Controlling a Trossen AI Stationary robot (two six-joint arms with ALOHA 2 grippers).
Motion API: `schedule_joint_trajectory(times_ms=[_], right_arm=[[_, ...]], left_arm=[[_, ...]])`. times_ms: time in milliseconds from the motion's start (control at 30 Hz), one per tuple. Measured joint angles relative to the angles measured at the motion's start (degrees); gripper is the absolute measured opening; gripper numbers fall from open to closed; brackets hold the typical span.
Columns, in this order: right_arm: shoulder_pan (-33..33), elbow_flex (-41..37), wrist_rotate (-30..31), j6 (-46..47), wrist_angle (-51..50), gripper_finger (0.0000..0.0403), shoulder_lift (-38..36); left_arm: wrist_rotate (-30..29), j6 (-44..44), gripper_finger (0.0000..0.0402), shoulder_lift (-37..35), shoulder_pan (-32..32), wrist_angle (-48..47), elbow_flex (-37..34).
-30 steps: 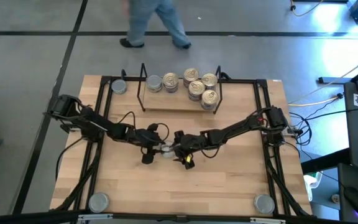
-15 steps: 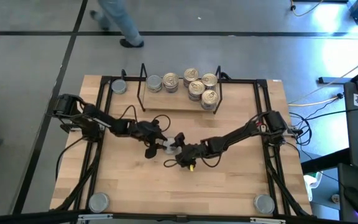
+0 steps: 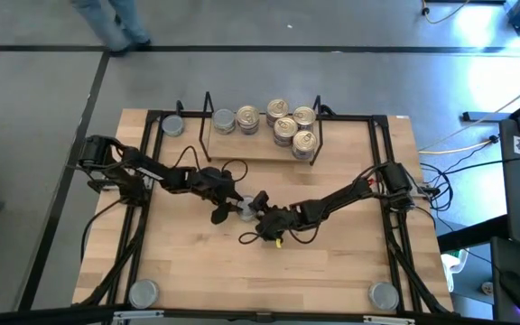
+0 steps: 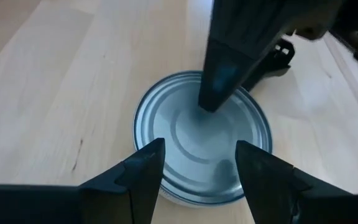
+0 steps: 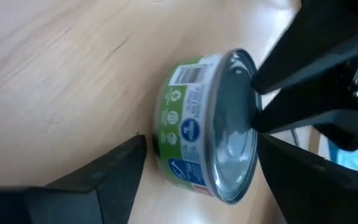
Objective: Stack canned seafood by type on shelf
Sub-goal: Put the green tuna can on the shelf
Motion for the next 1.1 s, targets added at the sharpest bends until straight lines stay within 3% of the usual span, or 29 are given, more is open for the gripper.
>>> schedule_joint_trajectory(times_ms=[400, 767, 933, 1100], right_arm=[[-1.04, 0.17, 0.78, -7.16, 5.95, 0.0303, 3.11], [-3.80, 0.02, -2.38, -2.34, 4.91, 0.0160, 3.14], [-3.25, 0.04, -2.05, 0.79, 4.92, 0.0160, 3.09], [-0.53, -0.03, 2.24, 2.20, 3.62, 0.0153, 0.88]], left_arm=[[-0.08, -0.18, 0.0200, 0.02, 0.13, 0.22, -0.04], [-0.87, -1.57, 0.0200, -0.03, 0.07, 0.33, -0.07], [-0.99, -2.16, 0.0200, -0.03, 0.09, 0.40, -0.07], [-0.86, -3.12, 0.0200, -2.89, -0.04, -1.37, -0.09]])
